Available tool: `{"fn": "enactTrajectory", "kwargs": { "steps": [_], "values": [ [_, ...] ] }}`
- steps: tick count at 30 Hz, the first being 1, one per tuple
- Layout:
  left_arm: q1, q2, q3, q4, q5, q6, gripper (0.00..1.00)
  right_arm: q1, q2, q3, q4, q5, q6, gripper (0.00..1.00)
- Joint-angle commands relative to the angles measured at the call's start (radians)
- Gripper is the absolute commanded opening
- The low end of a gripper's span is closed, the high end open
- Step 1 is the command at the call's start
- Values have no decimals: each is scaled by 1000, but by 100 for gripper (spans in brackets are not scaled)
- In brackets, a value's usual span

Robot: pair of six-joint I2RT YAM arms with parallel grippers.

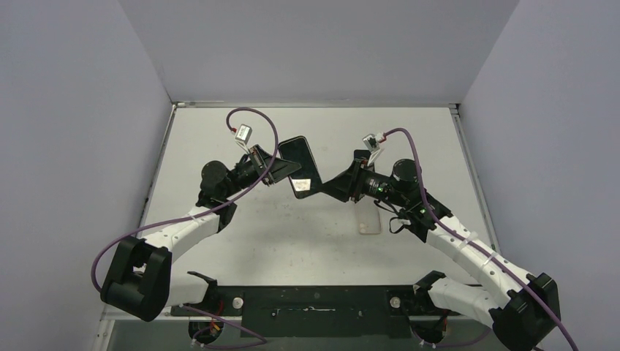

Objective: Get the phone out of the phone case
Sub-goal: Remove the phone case from the phone.

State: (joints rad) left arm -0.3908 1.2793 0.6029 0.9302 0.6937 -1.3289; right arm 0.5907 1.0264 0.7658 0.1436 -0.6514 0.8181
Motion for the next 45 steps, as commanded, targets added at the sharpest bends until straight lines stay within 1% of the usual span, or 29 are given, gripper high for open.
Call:
{"fn": "enactTrajectory", "kwargs": {
  "steps": [1, 4, 8, 13, 17, 19, 24, 26, 30, 34, 39, 45],
  "values": [
    [-14, -42, 30, 80, -15, 0, 0, 17, -8, -16, 119, -46, 41, 42],
    [-18, -47, 15, 92, -27, -13, 0, 32, 5, -24, 146, -53, 50, 42],
    [-38, -47, 4, 146, -53, -45, 0, 41, 14, -44, 187, -48, 78, 42],
    [-91, -51, -15, 185, -102, -76, 0, 42, 17, -79, 220, -37, 104, 41],
    [-120, -41, -42, 263, -148, -136, 0, 44, 15, -113, 257, -36, 127, 41],
    [-140, -41, -53, 284, -179, -143, 0, 46, 15, -127, 288, -37, 147, 41],
    [-191, -52, -68, 274, -234, -114, 0, 53, 16, -151, 386, -30, 202, 41],
    [-204, -65, -77, 261, -258, -96, 0, 55, 12, -156, 424, -18, 224, 38],
    [-238, -109, -85, 157, -306, -11, 0, 57, 16, -151, 503, 5, 266, 34],
    [-280, -148, -87, 58, -361, 69, 0, 57, 30, -117, 517, 41, 262, 33],
    [-304, -155, -102, 65, -379, 68, 0, 55, 88, -56, 515, 36, 250, 33],
    [-338, -137, -115, 98, -384, 57, 0, 50, 138, -37, 585, 32, 258, 29]
  ]
}}
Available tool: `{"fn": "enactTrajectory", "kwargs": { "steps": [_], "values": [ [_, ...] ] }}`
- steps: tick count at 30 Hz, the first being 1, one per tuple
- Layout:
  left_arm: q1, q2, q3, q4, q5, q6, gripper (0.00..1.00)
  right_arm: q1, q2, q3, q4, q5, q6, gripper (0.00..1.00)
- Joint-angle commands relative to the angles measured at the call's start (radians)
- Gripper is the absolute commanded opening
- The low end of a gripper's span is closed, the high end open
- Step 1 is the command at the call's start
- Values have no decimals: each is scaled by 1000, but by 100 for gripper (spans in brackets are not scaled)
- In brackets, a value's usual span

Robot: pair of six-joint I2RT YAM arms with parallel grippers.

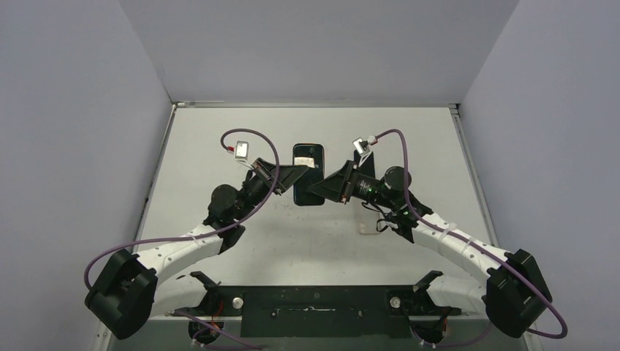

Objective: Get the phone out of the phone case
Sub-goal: Remove the phone case from the phone.

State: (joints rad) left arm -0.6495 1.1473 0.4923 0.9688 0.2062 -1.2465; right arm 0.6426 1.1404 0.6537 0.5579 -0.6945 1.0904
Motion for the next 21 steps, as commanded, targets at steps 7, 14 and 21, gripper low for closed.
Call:
{"fn": "enactTrajectory", "kwargs": {
  "steps": [7, 14, 21],
  "values": [
    [-107, 0, -19, 79, 123, -14, 0, -41, 68, 114, 212, 42, -13, 10],
    [-27, -104, -31, -82, 148, 73, 20, -109, 42, 95, 193, -2, 18, 0],
    [126, -181, -46, -168, 246, 114, 47, -149, 12, 95, 160, -49, 48, 0]
  ]
}}
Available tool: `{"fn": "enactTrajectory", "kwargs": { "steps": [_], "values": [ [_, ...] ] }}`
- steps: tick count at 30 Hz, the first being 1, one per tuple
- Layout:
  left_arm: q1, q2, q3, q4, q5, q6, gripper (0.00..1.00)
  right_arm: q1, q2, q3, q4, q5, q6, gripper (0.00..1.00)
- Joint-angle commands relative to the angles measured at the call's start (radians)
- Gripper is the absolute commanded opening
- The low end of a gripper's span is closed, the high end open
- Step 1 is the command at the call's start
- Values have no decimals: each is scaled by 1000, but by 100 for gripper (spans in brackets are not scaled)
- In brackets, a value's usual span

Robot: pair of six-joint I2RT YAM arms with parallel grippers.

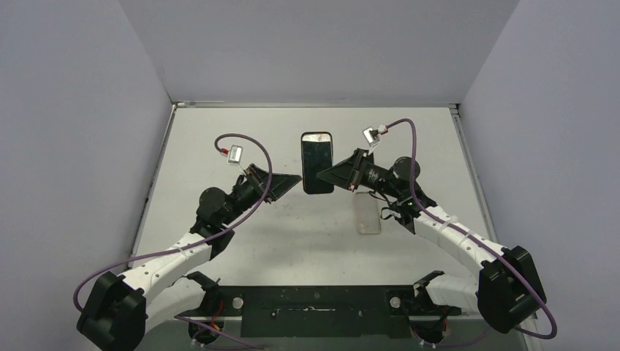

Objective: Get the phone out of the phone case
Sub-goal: Remove the phone case from the phone.

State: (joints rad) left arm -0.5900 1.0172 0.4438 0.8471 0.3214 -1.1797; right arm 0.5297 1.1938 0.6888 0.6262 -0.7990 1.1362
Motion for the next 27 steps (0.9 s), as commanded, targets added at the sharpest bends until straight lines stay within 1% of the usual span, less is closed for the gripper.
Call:
{"fn": "enactTrajectory", "kwargs": {
  "steps": [1, 6, 9, 13, 16, 21, 24, 27],
  "values": [
    [79, -58, 3, -64, 143, 58, 48, -42, -42, 62, 92, 48, 5, 0],
    [91, -67, 18, -157, 174, 137, 52, -46, -33, 77, 96, 14, 24, 0],
    [91, -53, 34, -204, 177, 174, 53, -46, -31, 87, 97, 5, 26, 0],
    [91, -26, 55, -227, 187, 210, 54, -45, -29, 99, 92, -8, 25, 0],
    [91, -10, 66, -219, 198, 214, 54, -43, -34, 96, 90, -11, 27, 0],
    [90, 6, 76, -149, 239, 208, 53, -41, -56, 81, 73, -4, 19, 0],
    [89, 2, 67, -98, 260, 198, 57, -38, -70, 76, 59, 1, 12, 0],
    [88, 2, 62, -89, 269, 195, 59, -35, -77, 71, 55, 3, 11, 0]
  ]
}}
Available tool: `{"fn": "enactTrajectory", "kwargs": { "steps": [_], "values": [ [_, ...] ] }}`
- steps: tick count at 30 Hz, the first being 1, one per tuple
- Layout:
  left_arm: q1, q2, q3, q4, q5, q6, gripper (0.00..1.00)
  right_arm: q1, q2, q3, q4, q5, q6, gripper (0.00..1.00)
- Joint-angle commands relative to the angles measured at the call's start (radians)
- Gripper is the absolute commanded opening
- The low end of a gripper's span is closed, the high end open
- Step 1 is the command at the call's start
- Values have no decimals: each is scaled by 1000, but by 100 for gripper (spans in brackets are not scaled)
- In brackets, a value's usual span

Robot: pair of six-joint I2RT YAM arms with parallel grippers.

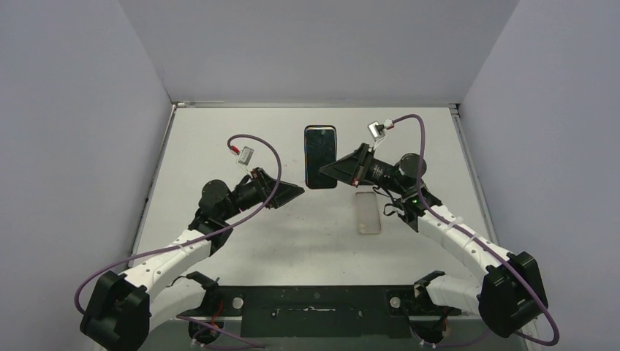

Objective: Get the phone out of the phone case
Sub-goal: Remove the phone case from the phone.

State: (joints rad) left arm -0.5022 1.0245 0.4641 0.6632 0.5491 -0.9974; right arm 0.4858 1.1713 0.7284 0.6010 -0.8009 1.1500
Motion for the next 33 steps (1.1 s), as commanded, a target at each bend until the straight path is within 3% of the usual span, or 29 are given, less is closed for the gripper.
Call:
{"fn": "enactTrajectory", "kwargs": {
  "steps": [1, 13, 20, 24, 29, 33],
  "values": [
    [1, -2, 43, 94, 44, 13, 59, 11, -54, 32, 80, 5, -3, 0],
    [-9, 90, 110, 157, 57, 9, 58, 45, -44, 37, 74, 0, -13, 0],
    [-9, 149, 132, 249, 69, -36, 49, 75, -38, 36, 62, -21, -19, 0],
    [-10, 181, 153, 283, 81, -51, 37, 89, -37, 26, 49, -35, -22, 0],
    [-7, 174, 163, 211, 33, -5, 0, 91, -50, 8, 8, -66, -39, 0],
    [-1, 145, 181, 59, -64, 67, 0, 92, -73, -2, -78, -91, -79, 0]
  ]
}}
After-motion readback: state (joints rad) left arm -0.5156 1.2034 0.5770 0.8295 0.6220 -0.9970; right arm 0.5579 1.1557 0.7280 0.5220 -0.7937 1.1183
